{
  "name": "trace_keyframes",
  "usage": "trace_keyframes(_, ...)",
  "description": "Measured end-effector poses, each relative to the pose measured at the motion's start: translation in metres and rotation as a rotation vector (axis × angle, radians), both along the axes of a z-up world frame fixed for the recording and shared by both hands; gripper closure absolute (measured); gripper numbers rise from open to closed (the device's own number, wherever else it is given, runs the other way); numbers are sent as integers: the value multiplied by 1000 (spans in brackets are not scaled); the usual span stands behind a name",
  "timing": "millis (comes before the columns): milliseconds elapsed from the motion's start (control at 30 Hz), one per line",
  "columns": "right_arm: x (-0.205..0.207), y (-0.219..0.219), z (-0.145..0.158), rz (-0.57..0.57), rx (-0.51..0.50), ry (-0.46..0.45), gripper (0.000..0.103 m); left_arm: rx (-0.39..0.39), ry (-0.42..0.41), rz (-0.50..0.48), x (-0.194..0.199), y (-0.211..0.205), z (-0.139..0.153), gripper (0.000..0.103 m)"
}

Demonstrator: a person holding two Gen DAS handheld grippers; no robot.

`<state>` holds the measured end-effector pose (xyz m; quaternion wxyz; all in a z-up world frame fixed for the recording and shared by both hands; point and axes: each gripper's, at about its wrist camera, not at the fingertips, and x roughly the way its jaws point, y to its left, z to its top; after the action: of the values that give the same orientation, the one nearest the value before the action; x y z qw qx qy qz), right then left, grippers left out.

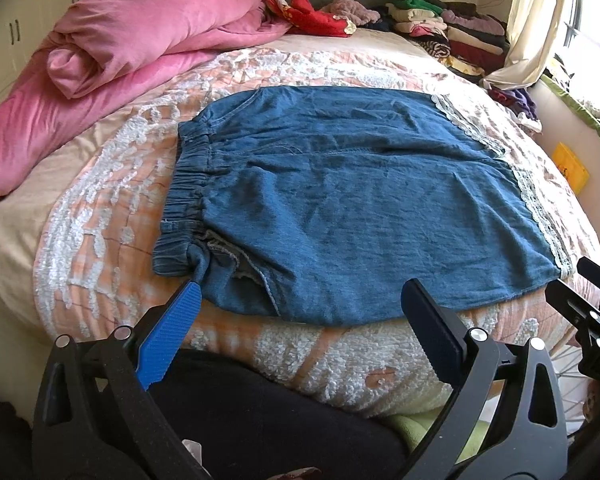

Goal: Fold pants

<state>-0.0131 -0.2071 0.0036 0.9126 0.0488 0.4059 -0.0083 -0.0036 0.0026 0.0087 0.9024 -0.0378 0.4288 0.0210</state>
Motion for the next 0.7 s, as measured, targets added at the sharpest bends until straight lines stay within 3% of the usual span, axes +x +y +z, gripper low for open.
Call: trace_keyframes(700, 0, 1, 0, 4, -3, -4, 4, 4, 0, 1, 0, 1, 0, 9)
